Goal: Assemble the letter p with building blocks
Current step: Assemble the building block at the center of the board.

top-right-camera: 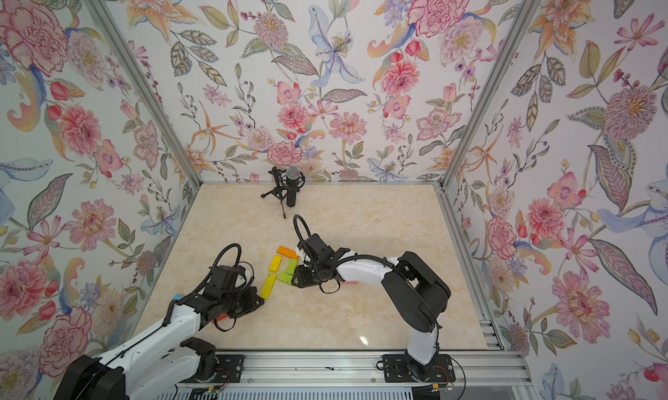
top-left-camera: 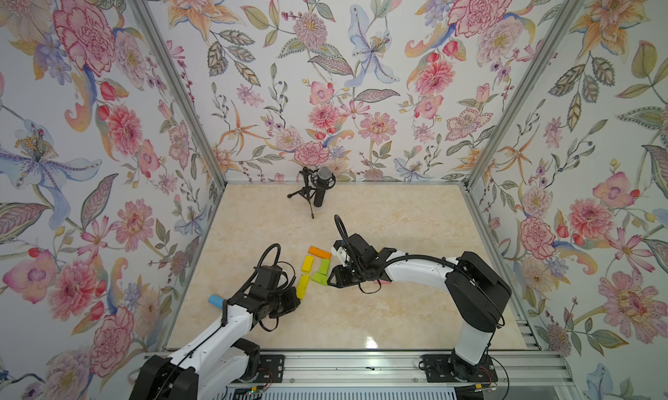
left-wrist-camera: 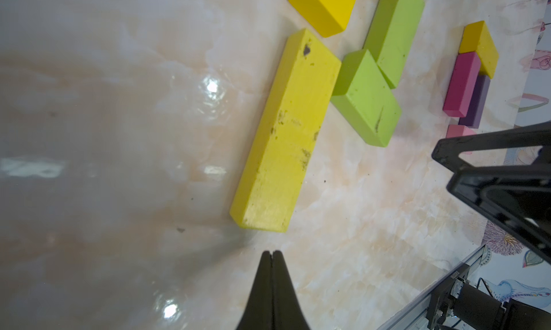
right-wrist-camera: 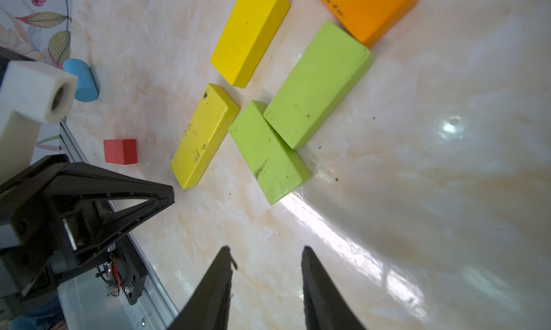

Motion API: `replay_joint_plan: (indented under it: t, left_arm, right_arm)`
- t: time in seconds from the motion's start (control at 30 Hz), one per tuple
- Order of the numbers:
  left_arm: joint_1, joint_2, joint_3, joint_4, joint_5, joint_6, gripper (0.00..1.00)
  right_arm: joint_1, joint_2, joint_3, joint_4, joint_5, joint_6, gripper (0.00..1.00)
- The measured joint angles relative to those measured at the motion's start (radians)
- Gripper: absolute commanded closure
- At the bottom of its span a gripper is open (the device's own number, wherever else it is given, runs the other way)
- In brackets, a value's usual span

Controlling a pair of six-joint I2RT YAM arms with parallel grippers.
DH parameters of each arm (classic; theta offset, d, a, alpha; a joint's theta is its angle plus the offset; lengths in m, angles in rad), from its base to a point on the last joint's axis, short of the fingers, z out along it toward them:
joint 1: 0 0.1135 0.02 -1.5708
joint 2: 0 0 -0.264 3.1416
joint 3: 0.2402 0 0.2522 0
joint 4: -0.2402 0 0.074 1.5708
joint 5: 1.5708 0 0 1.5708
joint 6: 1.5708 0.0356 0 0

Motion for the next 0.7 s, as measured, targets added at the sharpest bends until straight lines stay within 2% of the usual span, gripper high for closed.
replay_joint_plan:
  t: [0.7]
  left_arm:
    - [0.000,0.050,0.000,0.032,-0.003,0.007,1.00]
  right_arm:
    - [0.000,0.113,0.022,0.092,-0.073,0.003,0.61]
